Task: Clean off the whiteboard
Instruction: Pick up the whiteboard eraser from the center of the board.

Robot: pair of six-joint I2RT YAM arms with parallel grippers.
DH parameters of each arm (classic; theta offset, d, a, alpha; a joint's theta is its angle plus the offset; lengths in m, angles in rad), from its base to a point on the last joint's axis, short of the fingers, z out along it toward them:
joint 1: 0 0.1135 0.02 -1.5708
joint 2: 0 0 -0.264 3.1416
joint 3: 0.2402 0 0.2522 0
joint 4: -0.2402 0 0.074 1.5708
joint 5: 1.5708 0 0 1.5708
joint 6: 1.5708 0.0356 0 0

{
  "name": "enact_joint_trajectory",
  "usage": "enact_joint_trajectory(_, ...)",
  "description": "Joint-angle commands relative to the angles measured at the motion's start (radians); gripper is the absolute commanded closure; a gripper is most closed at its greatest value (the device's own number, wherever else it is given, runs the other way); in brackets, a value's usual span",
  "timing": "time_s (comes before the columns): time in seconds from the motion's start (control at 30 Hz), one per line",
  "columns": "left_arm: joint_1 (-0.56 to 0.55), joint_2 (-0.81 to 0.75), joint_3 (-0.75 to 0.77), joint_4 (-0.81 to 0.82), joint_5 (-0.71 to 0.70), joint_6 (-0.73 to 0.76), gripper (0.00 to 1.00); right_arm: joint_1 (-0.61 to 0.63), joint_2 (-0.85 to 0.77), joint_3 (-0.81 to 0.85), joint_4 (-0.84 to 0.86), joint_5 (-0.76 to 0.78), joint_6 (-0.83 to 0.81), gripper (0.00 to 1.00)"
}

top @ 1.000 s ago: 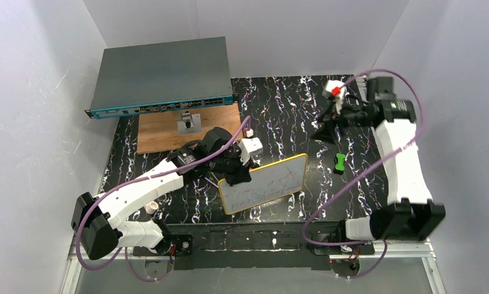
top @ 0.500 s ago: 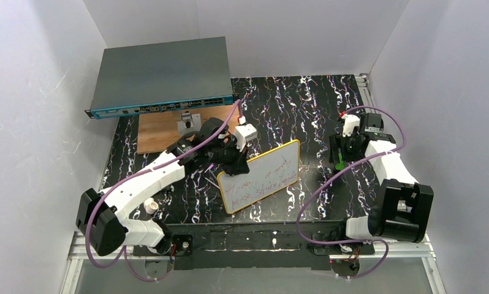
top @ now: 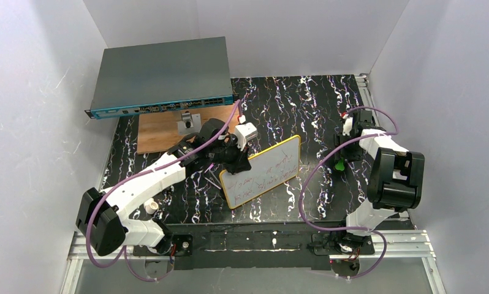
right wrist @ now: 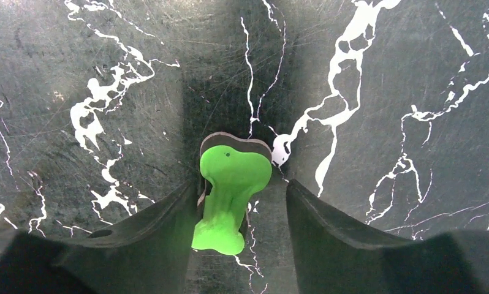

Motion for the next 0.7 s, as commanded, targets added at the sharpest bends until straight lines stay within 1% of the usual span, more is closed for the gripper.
enact_joint_trajectory(0.0,0.006,-0.025,0.0,0.074,0.027,-0.01,1.0,-0.001,0.011,0.04,0.011,0.019,0.024,0.43)
enact_joint_trajectory(0.1,0.005,-0.026,0.001,0.079,0.032,-0.021,1.0,-0.001,0.043,0.052,-0.007,0.009,0.022,0.53)
enact_joint_trajectory(0.17,0.014,-0.03,-0.005,0.103,0.056,-0.041,1.0,-0.001,0.046,0.054,-0.017,0.004,0.017,0.61)
enact_joint_trajectory(0.2,0.022,-0.03,-0.013,0.126,0.075,-0.065,1.0,-0.001,0.041,0.053,-0.019,-0.012,0.015,0.68)
enact_joint_trajectory(0.3,0.051,-0.009,-0.014,0.172,0.131,-0.12,1.0,-0.002,0.007,0.05,-0.031,-0.074,0.008,0.82)
enact_joint_trajectory(0.4,0.071,0.01,-0.008,0.206,0.168,-0.153,1.0,-0.004,-0.046,0.041,-0.048,-0.187,-0.016,0.93)
enact_joint_trajectory(0.47,0.088,0.025,-0.01,0.247,0.188,-0.177,1.0,-0.002,-0.105,0.028,-0.058,-0.276,-0.037,0.98)
enact_joint_trajectory(0.57,0.11,0.049,-0.018,0.312,0.215,-0.202,1.0,-0.002,-0.214,-0.011,-0.073,-0.432,-0.112,0.99)
enact_joint_trajectory(0.67,0.118,0.075,-0.018,0.345,0.232,-0.196,1.0,0.011,-0.332,-0.045,-0.116,-0.631,-0.247,0.99)
